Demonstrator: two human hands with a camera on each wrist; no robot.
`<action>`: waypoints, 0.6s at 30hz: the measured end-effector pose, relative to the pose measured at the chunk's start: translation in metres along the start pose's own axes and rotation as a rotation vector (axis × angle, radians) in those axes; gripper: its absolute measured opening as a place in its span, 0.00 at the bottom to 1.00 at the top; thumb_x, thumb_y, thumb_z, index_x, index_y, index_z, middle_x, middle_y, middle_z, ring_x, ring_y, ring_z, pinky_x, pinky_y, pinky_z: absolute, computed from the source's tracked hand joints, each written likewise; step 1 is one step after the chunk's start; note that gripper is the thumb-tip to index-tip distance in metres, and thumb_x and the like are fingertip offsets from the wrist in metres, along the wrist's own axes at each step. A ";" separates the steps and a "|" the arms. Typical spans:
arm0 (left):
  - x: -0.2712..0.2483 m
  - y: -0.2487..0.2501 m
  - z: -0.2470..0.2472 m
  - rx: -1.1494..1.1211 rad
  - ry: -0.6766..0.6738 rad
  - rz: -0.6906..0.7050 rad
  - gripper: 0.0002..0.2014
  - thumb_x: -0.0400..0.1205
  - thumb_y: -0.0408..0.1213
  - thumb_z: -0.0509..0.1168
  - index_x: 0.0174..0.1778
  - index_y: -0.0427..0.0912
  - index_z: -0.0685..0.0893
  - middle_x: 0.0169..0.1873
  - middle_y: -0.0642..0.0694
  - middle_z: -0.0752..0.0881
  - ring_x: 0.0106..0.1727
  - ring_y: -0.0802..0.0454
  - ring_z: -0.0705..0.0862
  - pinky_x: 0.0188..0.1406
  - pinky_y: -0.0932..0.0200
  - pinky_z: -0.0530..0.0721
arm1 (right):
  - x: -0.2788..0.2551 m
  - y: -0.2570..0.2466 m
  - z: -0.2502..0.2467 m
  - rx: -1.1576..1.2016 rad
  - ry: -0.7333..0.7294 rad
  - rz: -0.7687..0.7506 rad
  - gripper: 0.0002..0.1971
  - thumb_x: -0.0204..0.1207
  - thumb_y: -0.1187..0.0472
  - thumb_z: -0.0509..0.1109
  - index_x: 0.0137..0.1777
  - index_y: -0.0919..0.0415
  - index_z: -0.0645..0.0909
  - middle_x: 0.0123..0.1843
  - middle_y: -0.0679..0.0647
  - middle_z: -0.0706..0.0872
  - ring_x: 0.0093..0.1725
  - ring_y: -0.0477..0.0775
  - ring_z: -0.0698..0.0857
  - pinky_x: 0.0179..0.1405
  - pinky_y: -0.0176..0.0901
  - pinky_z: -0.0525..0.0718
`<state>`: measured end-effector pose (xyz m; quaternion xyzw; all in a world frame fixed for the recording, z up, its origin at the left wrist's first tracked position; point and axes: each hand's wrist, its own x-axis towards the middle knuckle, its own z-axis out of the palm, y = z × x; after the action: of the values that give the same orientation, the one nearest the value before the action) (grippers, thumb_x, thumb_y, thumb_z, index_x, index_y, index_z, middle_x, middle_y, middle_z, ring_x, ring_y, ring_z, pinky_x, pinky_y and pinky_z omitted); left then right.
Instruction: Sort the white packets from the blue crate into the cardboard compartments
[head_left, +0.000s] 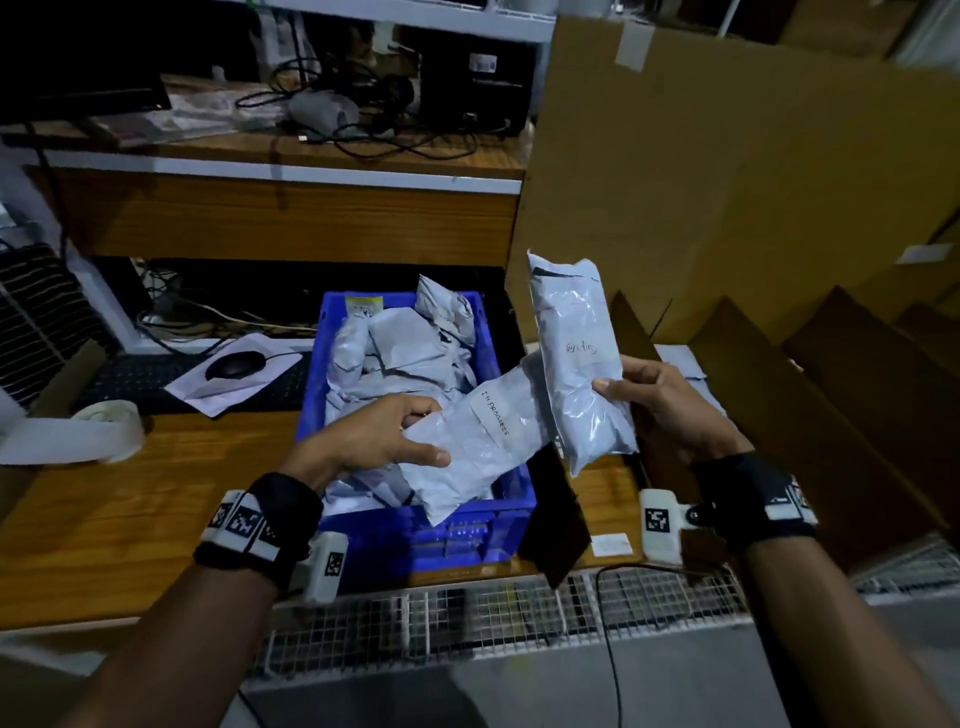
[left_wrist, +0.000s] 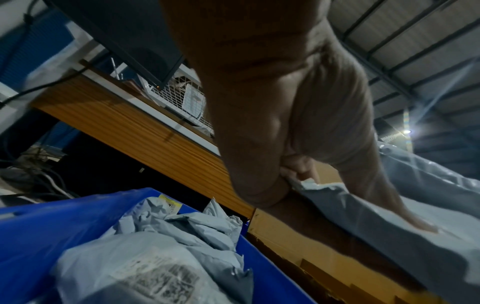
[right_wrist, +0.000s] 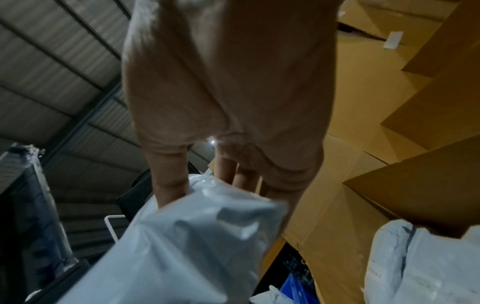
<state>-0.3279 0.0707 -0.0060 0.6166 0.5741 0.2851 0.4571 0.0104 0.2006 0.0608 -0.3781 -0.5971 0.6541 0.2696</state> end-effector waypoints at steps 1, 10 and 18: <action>-0.002 0.004 0.005 0.017 -0.012 0.008 0.18 0.79 0.45 0.84 0.61 0.43 0.89 0.57 0.48 0.93 0.63 0.51 0.91 0.68 0.49 0.85 | -0.006 0.000 -0.004 -0.022 -0.002 0.000 0.24 0.78 0.62 0.76 0.74 0.64 0.85 0.69 0.62 0.91 0.70 0.70 0.89 0.72 0.65 0.87; 0.010 0.089 0.086 -0.052 0.043 0.014 0.20 0.83 0.45 0.79 0.70 0.47 0.87 0.64 0.51 0.93 0.64 0.52 0.92 0.63 0.49 0.91 | -0.065 -0.011 -0.051 -0.187 -0.105 -0.143 0.16 0.87 0.68 0.71 0.74 0.62 0.85 0.68 0.58 0.92 0.66 0.61 0.92 0.64 0.52 0.90; 0.049 0.106 0.160 -0.265 0.365 -0.039 0.15 0.84 0.38 0.77 0.66 0.39 0.89 0.57 0.44 0.95 0.60 0.43 0.94 0.69 0.35 0.88 | -0.087 -0.003 -0.133 -0.199 0.080 -0.062 0.15 0.85 0.64 0.75 0.70 0.55 0.86 0.64 0.56 0.94 0.60 0.59 0.94 0.60 0.59 0.93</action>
<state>-0.1317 0.0886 0.0126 0.4780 0.6168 0.4559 0.4280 0.1686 0.2079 0.0784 -0.4103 -0.6590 0.5674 0.2746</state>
